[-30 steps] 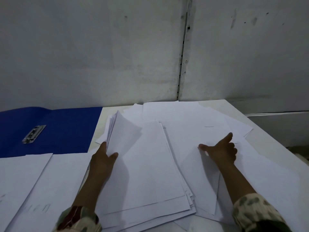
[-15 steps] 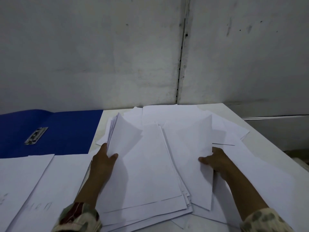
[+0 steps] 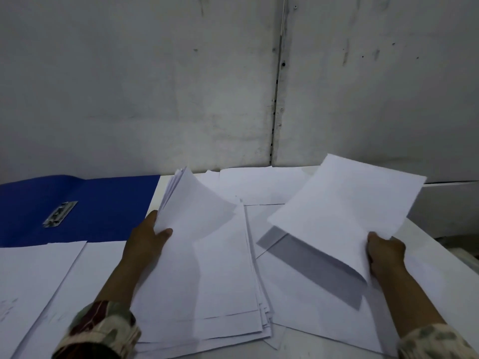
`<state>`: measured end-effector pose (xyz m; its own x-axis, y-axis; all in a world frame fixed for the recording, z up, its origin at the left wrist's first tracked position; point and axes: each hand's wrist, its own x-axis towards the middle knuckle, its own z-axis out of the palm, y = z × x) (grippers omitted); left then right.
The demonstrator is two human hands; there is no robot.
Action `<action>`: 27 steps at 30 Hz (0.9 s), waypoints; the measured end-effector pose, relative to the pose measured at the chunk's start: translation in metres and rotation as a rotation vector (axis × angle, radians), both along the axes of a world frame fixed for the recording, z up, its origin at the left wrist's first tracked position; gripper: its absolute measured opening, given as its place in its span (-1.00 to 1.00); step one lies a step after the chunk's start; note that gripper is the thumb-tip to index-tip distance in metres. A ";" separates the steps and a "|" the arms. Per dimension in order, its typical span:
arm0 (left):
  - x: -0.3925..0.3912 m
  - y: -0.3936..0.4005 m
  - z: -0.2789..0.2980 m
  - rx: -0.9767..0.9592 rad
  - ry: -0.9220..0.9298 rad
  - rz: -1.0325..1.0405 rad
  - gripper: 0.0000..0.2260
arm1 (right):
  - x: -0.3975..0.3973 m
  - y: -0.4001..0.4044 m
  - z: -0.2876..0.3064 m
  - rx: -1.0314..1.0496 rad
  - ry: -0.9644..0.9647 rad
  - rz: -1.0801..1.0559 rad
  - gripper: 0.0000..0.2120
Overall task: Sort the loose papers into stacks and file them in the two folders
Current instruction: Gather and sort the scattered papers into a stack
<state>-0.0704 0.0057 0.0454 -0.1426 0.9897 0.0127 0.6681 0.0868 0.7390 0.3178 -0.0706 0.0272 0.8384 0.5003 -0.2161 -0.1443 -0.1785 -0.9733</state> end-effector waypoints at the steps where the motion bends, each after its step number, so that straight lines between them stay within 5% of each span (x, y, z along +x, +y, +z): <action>1: 0.000 -0.001 0.001 -0.002 -0.002 0.002 -0.63 | 0.001 0.000 0.001 -0.003 0.000 0.013 -0.69; 18: 0.055 -0.026 -0.020 -0.250 -0.250 0.049 -0.56 | -0.088 0.009 -0.004 -0.395 -0.563 0.666 -0.51; 27: 0.054 -0.031 -0.026 -0.276 -0.495 0.077 -0.52 | -0.124 -0.001 -0.010 -0.587 -0.909 0.794 -0.37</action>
